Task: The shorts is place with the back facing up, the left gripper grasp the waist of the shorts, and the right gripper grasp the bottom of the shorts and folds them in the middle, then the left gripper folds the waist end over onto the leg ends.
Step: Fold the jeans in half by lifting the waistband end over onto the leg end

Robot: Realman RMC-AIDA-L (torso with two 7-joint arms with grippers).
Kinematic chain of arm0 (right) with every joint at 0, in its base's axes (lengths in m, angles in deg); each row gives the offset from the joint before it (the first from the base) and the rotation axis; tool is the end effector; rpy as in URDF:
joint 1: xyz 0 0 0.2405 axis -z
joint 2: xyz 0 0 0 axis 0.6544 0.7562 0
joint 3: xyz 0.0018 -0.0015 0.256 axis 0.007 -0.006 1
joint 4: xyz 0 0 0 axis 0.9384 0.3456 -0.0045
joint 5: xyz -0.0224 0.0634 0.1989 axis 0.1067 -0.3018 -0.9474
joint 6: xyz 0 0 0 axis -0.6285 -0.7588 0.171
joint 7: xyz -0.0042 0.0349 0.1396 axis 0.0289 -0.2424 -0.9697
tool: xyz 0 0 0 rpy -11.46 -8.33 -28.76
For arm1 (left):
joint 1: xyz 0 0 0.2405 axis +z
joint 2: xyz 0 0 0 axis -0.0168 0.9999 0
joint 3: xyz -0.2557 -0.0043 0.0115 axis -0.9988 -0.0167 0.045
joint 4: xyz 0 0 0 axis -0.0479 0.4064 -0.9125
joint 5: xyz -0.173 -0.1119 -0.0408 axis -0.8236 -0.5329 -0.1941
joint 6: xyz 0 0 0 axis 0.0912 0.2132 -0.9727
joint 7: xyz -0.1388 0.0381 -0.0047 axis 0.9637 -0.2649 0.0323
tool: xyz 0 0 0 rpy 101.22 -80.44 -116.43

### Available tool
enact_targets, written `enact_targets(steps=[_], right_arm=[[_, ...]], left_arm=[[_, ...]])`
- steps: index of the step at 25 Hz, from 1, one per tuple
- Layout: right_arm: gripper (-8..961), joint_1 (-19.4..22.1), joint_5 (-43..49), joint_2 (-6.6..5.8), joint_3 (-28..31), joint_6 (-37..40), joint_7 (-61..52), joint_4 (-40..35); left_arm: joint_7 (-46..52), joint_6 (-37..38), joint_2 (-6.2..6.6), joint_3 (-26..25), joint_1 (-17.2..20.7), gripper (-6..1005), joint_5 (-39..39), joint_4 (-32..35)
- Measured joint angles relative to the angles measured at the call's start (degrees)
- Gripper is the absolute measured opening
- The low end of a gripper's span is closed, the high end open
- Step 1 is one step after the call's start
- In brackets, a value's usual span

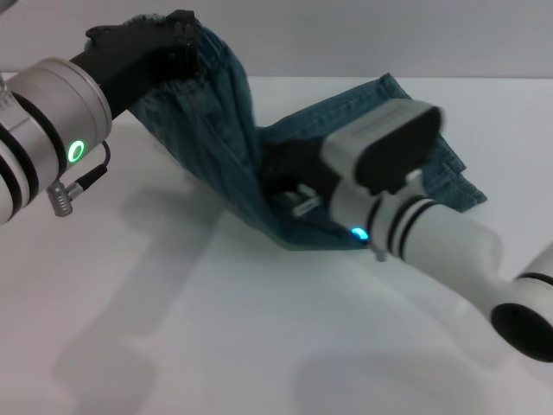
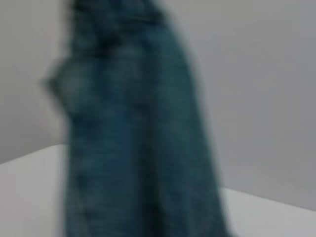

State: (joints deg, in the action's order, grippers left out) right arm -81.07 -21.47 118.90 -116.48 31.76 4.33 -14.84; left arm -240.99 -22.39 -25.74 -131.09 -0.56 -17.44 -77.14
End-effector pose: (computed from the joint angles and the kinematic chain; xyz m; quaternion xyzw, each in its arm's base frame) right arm 0.1779 0.3692 -0.1467 -0.8658 0.2630 0.2257 0.3610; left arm -0.1191 0.3048 0.0319 -0.7814 -0.3297 -0.2561 0.4639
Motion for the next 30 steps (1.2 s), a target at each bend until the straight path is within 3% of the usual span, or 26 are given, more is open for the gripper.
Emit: enact_targets(steps=[12,21,30], right_arm=[[25,2.87,-0.13,0.09,2.42,0.81,-0.25,1.62],[26,0.35,-0.02,0.37,-2.52,-3.08,-0.81,-4.21],[28,-0.39,-0.31,0.38,-3.82,-2.80,-1.64,-3.98]], left_arm=[[-0.69,0.19,-0.20,0.54,-0.26,7,0.00,-1.43],[-0.69,0.17,-0.23,0.76,-0.42,7,0.00,-1.44],[-0.68,0.05,-0.23,1.13,-0.44,8,0.00,-1.39]])
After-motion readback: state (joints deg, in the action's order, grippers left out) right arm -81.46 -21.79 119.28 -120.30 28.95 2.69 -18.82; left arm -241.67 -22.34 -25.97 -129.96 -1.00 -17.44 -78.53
